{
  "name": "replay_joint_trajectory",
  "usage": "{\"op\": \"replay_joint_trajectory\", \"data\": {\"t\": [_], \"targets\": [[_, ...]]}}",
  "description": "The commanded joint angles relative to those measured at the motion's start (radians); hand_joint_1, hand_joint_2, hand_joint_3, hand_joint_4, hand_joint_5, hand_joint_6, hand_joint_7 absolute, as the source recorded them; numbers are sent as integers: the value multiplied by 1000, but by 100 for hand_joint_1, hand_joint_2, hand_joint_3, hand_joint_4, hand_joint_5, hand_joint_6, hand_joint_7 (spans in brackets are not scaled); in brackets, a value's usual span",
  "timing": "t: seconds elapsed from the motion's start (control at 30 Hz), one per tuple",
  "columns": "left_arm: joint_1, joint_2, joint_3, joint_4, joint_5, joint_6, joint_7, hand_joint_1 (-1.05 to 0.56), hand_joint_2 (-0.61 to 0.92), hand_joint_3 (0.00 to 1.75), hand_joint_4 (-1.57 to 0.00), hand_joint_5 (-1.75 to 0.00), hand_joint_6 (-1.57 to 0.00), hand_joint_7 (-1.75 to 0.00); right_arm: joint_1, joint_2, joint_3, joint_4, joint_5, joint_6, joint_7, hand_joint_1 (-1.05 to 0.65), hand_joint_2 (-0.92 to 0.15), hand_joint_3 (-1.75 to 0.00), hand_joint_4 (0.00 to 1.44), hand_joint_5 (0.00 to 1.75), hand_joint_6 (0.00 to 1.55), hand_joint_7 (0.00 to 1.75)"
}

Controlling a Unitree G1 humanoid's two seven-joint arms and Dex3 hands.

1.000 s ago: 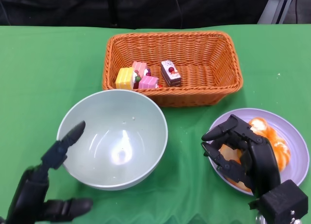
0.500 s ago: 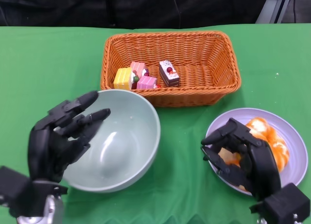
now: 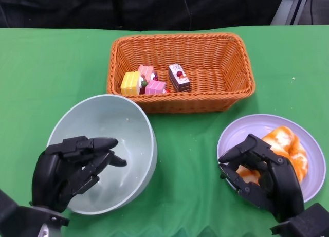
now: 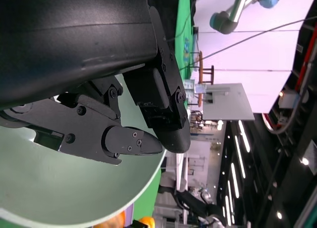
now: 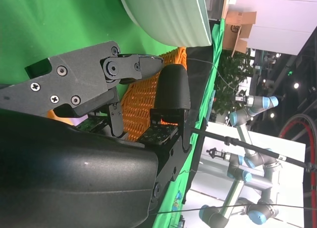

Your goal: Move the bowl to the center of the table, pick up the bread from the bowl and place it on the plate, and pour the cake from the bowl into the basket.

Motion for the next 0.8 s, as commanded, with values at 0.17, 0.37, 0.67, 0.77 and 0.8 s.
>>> {"op": "replay_joint_trajectory", "data": {"t": [0.17,0.37,0.67,0.77,0.8], "targets": [[20,1,67,-83,5,29,-72,-22,92,25,-88,-106,-126,-19,1,-11,-16,18,15,3,2,-13,-84,-36,67,147,62,127],[22,-4,93,-169,-4,112,-90,-26,92,25,-87,-109,-125,-22,-35,-11,-22,44,31,-2,17,-13,-83,-39,66,148,61,128],[12,1,89,-198,44,169,-111,-19,92,25,-79,-122,-113,-46,-52,-13,-14,-12,58,34,83,-17,-83,-37,65,146,62,125],[16,-5,82,-209,50,182,-130,-19,92,26,-79,-122,-106,-59,-40,-5,-12,-42,70,42,104,-18,-74,-52,67,145,65,123],[18,-7,78,-212,54,178,-136,-19,92,27,-79,-121,-104,-64,-36,-4,-10,-53,74,43,111,-18,-70,-58,68,146,66,123]]}}
